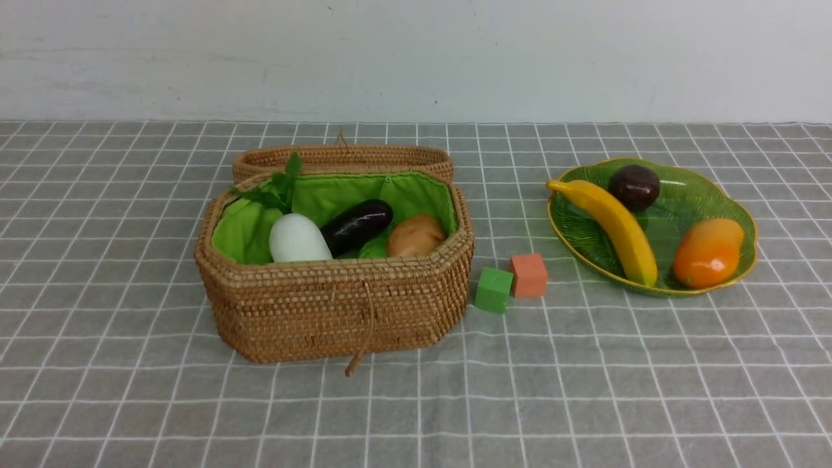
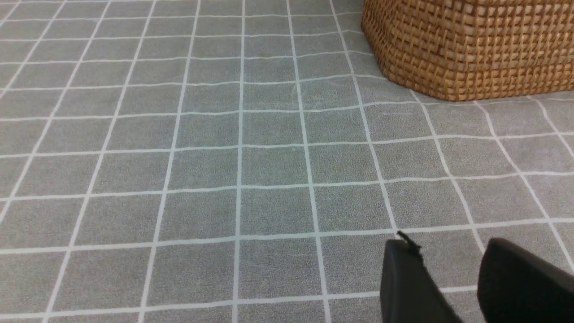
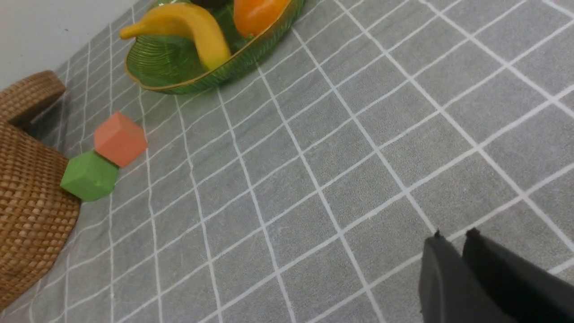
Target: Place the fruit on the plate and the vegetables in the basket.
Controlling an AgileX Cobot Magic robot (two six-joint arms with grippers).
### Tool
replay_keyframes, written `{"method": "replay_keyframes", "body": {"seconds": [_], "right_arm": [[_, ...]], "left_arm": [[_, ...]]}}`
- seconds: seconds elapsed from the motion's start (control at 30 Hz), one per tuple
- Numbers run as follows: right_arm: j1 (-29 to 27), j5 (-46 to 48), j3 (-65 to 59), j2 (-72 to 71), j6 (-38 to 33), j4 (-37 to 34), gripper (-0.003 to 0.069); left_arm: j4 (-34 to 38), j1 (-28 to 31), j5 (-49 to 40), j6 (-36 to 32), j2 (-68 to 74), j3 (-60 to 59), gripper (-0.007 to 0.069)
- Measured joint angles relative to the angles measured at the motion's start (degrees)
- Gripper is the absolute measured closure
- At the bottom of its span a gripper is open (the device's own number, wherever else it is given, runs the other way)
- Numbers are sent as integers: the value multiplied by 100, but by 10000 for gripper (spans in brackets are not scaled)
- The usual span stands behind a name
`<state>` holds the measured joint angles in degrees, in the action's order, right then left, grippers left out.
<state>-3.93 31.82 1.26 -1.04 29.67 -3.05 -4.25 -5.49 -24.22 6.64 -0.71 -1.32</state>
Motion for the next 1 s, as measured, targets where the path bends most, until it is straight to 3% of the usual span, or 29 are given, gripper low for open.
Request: {"method": "replay_keyframes", "body": {"seconds": [0.4,1.0], "right_arm": [[0,-833,-187,0,-2012,35,573],[0,-865,-199,0,-2182,35,562]], "left_arm": [[0,0,0,0,0,0,386],[0,0,0,0,0,0,386]]}}
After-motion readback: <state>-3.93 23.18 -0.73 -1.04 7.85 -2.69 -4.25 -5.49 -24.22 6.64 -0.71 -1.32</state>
